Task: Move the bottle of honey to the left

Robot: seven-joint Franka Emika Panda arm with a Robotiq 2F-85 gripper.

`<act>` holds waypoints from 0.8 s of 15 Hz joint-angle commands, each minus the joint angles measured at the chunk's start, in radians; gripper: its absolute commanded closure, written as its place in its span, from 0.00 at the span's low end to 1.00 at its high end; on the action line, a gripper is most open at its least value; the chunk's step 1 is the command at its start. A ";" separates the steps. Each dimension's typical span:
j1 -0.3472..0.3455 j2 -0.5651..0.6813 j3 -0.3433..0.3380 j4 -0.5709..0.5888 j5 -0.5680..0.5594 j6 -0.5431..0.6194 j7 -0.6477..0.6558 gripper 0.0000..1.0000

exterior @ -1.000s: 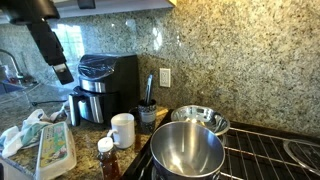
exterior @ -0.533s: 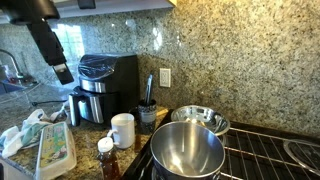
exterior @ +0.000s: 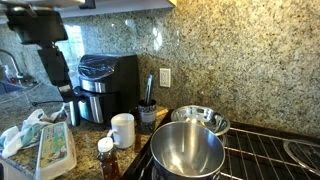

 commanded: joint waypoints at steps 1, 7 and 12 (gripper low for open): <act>0.022 0.072 -0.029 -0.014 0.061 0.072 -0.034 0.00; 0.019 0.181 -0.029 -0.046 0.104 0.201 -0.036 0.00; 0.004 0.248 -0.020 -0.074 0.082 0.289 -0.013 0.00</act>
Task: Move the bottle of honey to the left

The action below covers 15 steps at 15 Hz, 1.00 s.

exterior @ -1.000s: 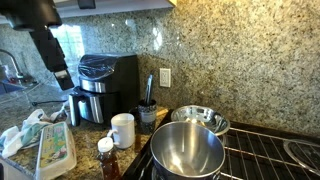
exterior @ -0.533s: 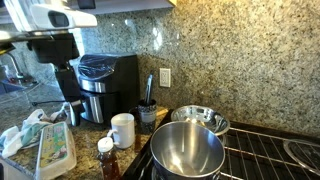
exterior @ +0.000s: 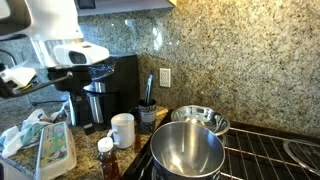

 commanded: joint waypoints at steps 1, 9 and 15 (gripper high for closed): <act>-0.011 0.035 0.003 -0.017 -0.001 0.058 0.010 0.00; -0.023 0.083 0.006 -0.064 -0.011 0.162 0.033 0.00; -0.023 0.096 0.007 -0.136 -0.003 0.333 0.031 0.00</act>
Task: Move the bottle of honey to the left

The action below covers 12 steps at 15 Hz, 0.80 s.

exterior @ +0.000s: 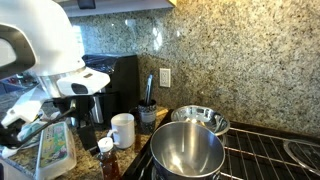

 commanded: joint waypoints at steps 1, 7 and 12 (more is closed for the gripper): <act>-0.010 0.002 0.009 -0.050 -0.004 0.127 0.027 0.00; -0.027 0.038 0.019 -0.071 -0.028 0.238 0.053 0.00; -0.058 0.081 0.028 -0.082 -0.071 0.323 0.110 0.00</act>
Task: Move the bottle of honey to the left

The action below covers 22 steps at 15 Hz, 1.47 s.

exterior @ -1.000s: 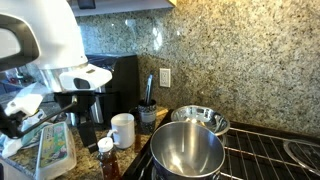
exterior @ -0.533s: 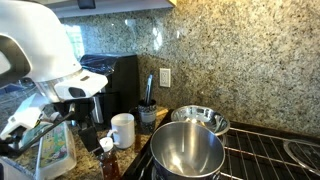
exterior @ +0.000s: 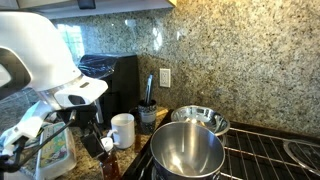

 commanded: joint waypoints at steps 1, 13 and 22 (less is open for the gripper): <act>-0.032 0.029 0.017 -0.018 -0.040 0.076 0.061 0.00; -0.020 0.072 0.019 -0.038 -0.033 0.159 0.065 0.00; -0.029 0.114 0.014 -0.028 -0.048 0.211 0.079 0.00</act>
